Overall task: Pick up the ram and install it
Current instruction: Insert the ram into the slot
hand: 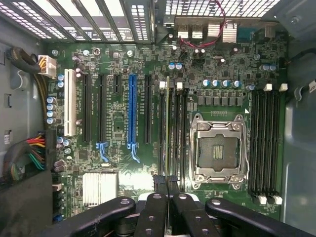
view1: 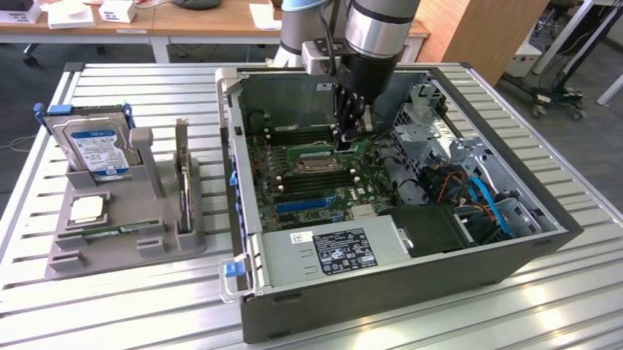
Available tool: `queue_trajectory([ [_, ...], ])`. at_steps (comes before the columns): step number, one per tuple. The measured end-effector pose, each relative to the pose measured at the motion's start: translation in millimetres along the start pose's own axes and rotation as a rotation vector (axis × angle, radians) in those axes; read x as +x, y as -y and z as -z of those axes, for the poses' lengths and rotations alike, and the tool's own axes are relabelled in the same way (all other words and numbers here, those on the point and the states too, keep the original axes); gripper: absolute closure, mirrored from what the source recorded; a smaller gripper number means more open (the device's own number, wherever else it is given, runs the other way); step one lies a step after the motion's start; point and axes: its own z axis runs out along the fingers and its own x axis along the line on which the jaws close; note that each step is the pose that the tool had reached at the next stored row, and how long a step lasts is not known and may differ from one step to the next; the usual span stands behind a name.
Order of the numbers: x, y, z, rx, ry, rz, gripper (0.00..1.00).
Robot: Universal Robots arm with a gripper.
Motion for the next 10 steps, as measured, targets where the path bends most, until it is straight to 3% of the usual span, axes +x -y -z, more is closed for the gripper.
queue_trajectory([
  [10,-0.1,0.2,-10.7,0.0025,0.0,0.0,0.89],
])
